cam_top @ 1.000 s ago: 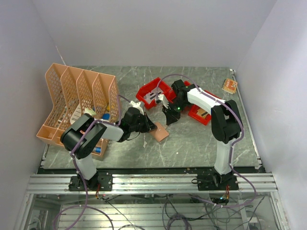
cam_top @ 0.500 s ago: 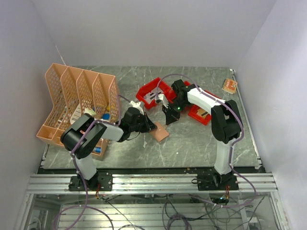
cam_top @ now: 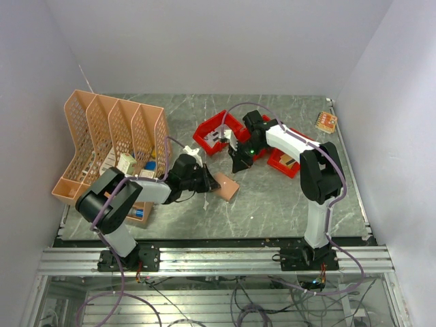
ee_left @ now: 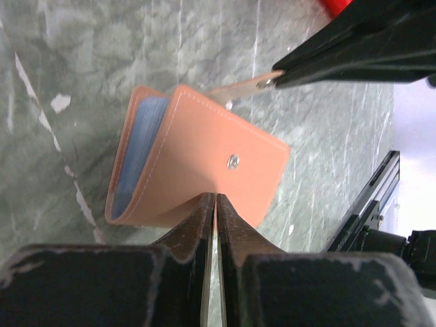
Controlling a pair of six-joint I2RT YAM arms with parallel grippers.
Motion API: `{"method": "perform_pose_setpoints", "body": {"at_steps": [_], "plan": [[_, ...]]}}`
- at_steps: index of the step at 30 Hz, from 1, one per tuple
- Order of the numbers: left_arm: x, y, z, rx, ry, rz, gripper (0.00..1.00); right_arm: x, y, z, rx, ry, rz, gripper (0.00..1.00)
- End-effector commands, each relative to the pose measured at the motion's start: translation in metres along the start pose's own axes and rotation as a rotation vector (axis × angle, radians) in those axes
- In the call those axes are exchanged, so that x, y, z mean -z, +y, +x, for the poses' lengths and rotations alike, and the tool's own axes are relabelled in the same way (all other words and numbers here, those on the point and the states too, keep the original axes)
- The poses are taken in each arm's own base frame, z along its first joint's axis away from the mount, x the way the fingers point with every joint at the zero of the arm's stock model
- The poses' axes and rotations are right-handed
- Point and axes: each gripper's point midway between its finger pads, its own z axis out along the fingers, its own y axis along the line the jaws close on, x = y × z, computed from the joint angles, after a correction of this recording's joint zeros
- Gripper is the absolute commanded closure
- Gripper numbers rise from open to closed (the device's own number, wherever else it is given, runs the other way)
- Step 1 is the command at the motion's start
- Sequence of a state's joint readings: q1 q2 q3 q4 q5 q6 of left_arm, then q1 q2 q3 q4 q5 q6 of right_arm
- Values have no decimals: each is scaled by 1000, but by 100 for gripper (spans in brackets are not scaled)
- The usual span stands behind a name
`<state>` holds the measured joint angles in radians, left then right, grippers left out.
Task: Put the credit cards into the card holder
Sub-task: Close the card holder at the center of the board.
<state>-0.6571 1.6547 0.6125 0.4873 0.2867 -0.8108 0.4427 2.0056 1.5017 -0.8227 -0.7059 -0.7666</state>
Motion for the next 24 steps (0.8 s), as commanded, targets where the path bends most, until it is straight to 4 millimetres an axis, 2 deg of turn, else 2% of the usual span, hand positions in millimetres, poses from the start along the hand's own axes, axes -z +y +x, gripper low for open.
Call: {"method": "perform_pose_setpoints", "body": {"at_steps": [1, 10, 12, 16, 24], "plan": [[9, -1, 17, -7, 58, 34, 84, 10, 2, -23, 68, -59, 18, 100], [-6, 6, 15, 3, 70, 7, 93, 5, 15, -24, 135, -28, 1, 100], [-7, 11, 18, 11, 76, -12, 93, -4, 26, -26, 180, 0, -9, 100], [-7, 18, 23, 23, 87, -33, 93, -10, 31, -23, 226, 35, 5, 100], [-8, 14, 19, 34, 74, -17, 93, -19, 37, -9, 276, 95, 17, 100]]}}
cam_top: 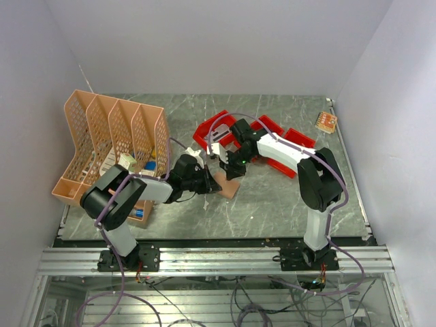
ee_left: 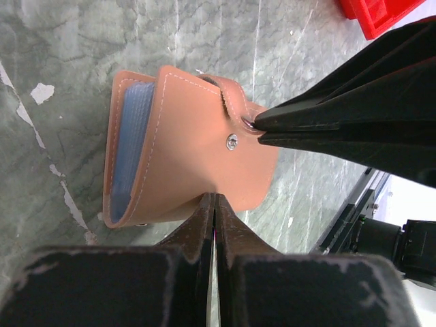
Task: Put the credit cards into the card holder
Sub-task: Close the card holder at the center of the board.
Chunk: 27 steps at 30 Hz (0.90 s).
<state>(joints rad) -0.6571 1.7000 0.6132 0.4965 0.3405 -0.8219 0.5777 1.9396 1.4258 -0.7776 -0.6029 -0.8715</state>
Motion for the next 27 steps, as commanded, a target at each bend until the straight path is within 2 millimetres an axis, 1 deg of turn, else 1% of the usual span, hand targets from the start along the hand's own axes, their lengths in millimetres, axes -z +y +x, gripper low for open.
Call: {"method": "perform_pose_setpoints", "body": {"at_steps": [1, 8, 13, 15, 19, 27], "plan": [[-4, 9, 3, 17, 9, -26, 93, 2, 6, -1, 45, 14, 14, 100], [-5, 0, -7, 37, -27, 12, 93, -4, 9, 1, 32, 5, -4, 100], [-5, -1, -18, 49, -64, 5, 93, -3, 11, -3, 32, -10, -17, 100], [-6, 1, -20, 55, -72, -6, 93, -3, 12, -3, 31, -14, -22, 100], [-8, 13, -21, 69, -85, -47, 93, -2, 12, -4, 29, -20, -20, 100], [-16, 29, -18, 106, -90, -71, 93, -1, 14, -5, 28, -23, -26, 100]]}}
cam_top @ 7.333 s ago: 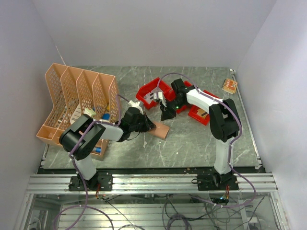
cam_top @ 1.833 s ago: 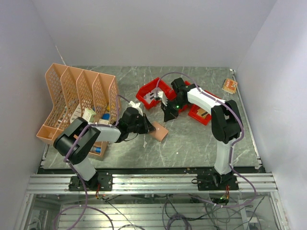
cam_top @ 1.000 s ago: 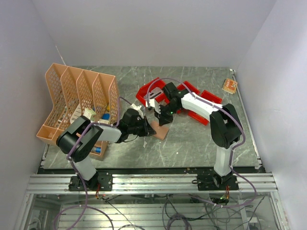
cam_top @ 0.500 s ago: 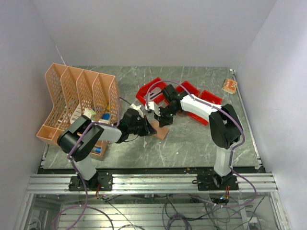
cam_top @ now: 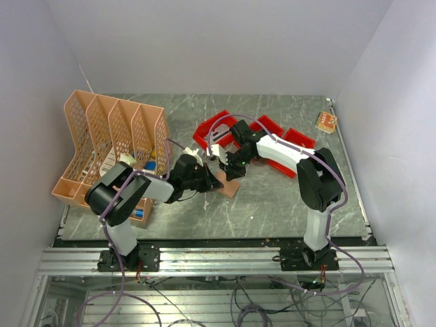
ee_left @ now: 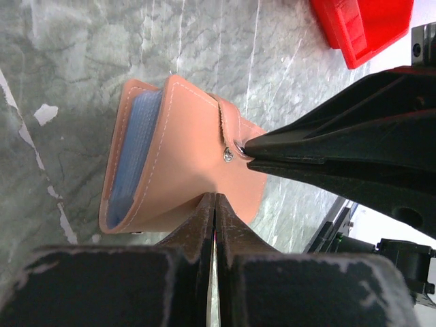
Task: Put the credit cards into the card holder
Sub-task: Close the card holder at the center of the board.
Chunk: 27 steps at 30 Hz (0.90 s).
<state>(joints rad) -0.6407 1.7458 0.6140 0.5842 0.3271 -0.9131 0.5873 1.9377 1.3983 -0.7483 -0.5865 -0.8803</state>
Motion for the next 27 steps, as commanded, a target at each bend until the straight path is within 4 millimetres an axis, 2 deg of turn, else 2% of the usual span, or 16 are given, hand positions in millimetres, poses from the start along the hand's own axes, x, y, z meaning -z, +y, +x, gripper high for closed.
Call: {"method": "perform_pose_setpoints", "body": {"at_steps": [1, 10, 27], "plan": [[-9, 30, -7, 22, -45, -93, 93, 5, 13, -9, 11, -37, -32, 100], [-6, 51, 2, 49, -35, -147, 93, 7, 10, -7, 19, -23, -23, 100], [-8, 48, 1, 48, -29, -133, 93, -4, 23, 2, 58, 31, -47, 100]]}}
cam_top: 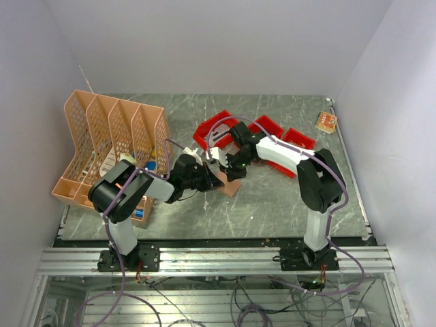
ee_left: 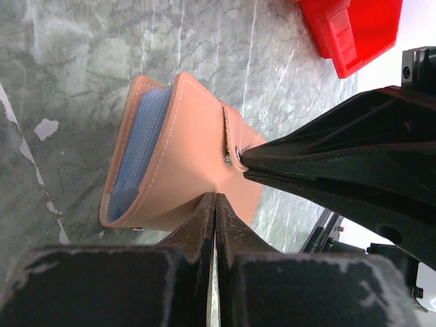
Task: Put the credit cards into the card holder
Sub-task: Close the card holder at the center of the board.
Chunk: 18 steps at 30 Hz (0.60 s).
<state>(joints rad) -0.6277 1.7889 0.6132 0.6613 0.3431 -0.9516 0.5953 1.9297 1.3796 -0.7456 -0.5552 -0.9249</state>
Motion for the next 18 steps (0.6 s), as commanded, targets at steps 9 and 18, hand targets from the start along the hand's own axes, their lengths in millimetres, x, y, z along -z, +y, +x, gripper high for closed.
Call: {"method": "perform_pose_setpoints", "body": {"at_steps": [9, 18], "plan": [[-1, 48, 5, 7, -9, -161, 93, 7, 11, -19, -17, -63, -22, 100], [-1, 46, 5, 5, -6, -155, 93, 0, 13, -11, -22, -32, -33, 100]]}}
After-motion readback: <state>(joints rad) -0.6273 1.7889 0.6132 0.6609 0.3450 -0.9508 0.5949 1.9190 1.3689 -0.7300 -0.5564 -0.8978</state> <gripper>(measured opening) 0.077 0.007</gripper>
